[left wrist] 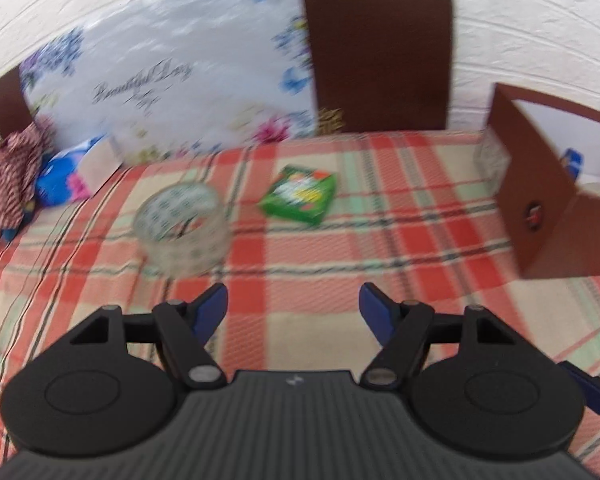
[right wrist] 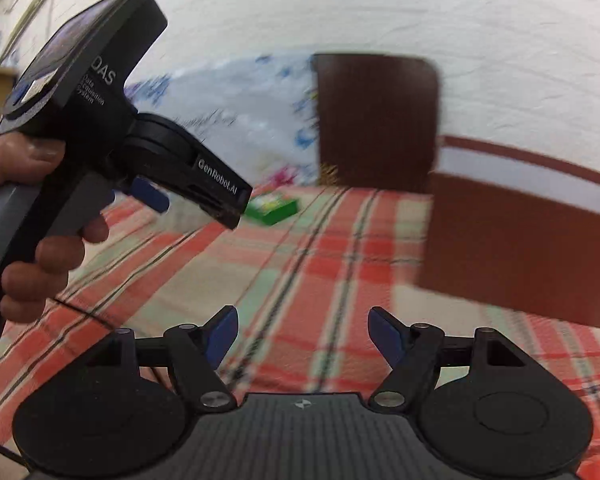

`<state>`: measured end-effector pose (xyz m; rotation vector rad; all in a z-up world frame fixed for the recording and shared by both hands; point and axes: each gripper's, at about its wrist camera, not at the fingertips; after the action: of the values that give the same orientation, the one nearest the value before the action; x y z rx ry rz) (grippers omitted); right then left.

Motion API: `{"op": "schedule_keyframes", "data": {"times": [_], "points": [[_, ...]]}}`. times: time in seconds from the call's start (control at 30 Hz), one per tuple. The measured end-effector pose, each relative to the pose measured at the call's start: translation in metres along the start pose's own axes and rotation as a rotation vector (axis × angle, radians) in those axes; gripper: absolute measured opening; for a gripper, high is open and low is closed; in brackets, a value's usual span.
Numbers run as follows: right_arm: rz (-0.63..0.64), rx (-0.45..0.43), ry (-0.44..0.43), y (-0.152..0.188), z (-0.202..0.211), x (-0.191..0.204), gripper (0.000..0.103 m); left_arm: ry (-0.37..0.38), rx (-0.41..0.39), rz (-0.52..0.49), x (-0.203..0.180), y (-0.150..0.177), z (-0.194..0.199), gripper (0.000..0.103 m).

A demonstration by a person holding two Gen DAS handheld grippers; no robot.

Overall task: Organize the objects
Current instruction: 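Return the right gripper and grasp the clear packing tape roll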

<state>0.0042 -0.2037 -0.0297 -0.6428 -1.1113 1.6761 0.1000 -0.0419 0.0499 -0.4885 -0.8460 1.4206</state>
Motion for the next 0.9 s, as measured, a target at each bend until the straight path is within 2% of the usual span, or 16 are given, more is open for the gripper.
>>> {"op": "schedule_keyframes", "data": {"times": [0.17,0.3,0.33,0.37,0.4,0.43,0.47,0.53,0.57,0.63,0.8,0.9], "points": [[0.049,0.080,-0.066,-0.005,-0.027,0.026,0.073,-0.089,0.039,0.101,0.071,0.026,-0.028,0.075],[0.091,0.130,-0.120,-0.010,-0.054,0.050,0.071,-0.248,0.069,0.230,0.146,0.048,-0.062,0.078],[0.094,0.129,-0.129,-0.013,-0.063,0.053,0.071,-0.304,0.070,0.251,0.164,0.057,-0.071,0.085],[0.100,0.124,-0.136,-0.016,-0.069,0.058,0.071,-0.330,0.033,0.274,0.179,0.068,-0.076,0.097],[0.106,0.116,-0.140,-0.021,-0.077,0.063,0.071,-0.304,0.004,0.330,0.195,0.078,-0.079,0.102],[0.113,0.106,-0.140,-0.027,-0.088,0.067,0.071,-0.246,0.004,0.424,0.211,0.082,-0.078,0.101],[0.122,0.091,-0.140,-0.034,-0.098,0.070,0.072,-0.256,-0.009,0.455,0.215,0.081,-0.076,0.101],[0.138,0.053,-0.145,-0.048,-0.116,0.078,0.077,-0.276,-0.008,0.405,0.205,0.080,-0.078,0.101],[0.147,0.037,-0.150,-0.055,-0.127,0.082,0.084,-0.261,-0.018,0.374,0.201,0.078,-0.078,0.100],[0.160,0.013,-0.154,-0.068,-0.150,0.086,0.089,-0.245,-0.027,0.347,0.194,0.076,-0.079,0.100],[0.135,0.061,-0.157,-0.097,-0.219,0.088,0.090,-0.229,-0.033,0.367,0.196,0.079,-0.079,0.100],[0.107,0.080,-0.173,-0.106,-0.244,0.085,0.091,-0.221,-0.037,0.371,0.198,0.081,-0.079,0.100]]}}
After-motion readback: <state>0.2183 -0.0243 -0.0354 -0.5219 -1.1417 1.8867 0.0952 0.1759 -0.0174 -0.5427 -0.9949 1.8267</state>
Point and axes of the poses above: each gripper's, at about its wrist camera, not at the fingertips, and z roughly against the way its jaws point, x to its left, y to its underside, and after that the axes turned 9 degrees about -y, right-handed
